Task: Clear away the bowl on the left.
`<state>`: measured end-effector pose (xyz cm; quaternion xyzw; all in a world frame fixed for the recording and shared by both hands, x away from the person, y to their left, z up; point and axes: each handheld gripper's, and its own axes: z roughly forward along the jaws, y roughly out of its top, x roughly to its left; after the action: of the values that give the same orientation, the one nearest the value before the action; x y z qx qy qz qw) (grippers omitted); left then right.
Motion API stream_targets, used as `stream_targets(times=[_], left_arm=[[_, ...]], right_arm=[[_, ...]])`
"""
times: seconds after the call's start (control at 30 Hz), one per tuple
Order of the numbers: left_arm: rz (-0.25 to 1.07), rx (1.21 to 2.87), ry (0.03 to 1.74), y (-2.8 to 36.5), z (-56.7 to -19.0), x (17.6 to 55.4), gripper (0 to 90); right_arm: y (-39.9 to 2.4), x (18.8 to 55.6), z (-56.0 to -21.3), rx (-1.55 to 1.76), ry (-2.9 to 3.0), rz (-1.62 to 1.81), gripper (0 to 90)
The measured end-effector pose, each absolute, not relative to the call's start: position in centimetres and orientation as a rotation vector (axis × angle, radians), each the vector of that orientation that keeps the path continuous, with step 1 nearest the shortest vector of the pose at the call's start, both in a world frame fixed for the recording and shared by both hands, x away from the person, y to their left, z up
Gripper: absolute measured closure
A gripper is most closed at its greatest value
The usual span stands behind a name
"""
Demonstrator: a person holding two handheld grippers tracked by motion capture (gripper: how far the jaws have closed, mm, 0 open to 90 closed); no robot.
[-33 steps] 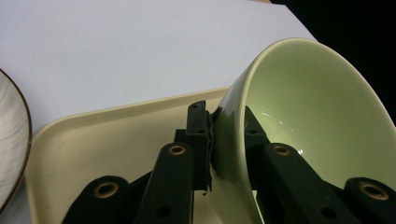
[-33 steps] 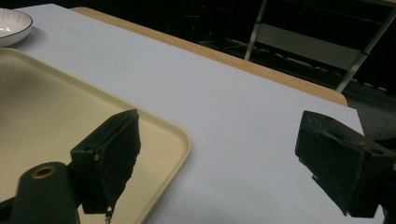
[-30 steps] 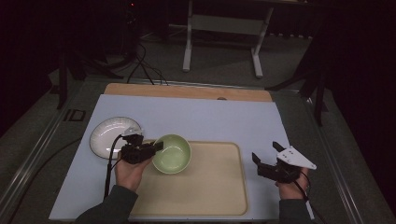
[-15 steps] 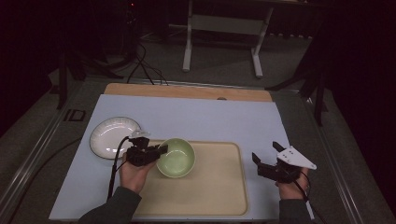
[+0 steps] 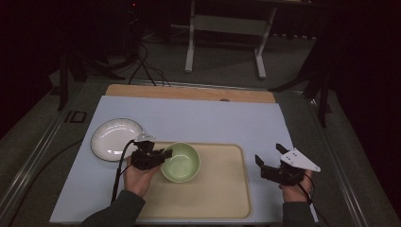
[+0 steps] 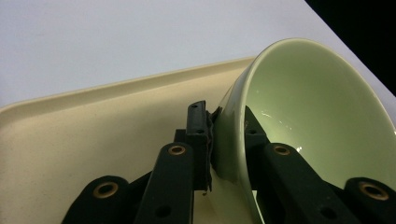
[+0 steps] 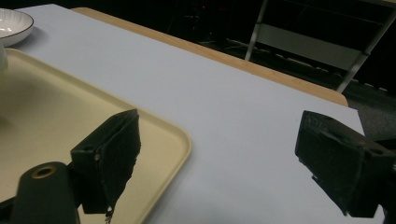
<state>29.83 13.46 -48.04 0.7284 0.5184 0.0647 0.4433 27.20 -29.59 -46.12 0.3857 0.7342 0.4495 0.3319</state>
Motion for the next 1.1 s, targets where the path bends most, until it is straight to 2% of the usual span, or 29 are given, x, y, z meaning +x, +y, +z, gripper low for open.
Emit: stream_targets(times=[1.1], left_arm=[[0.125, 1.872, 1.288, 12.1, -49.6, 29.8, 80.4]], right_arm=[[-29.6, 27.2, -46.1, 1.005, 1.918, 1.177, 13.8]])
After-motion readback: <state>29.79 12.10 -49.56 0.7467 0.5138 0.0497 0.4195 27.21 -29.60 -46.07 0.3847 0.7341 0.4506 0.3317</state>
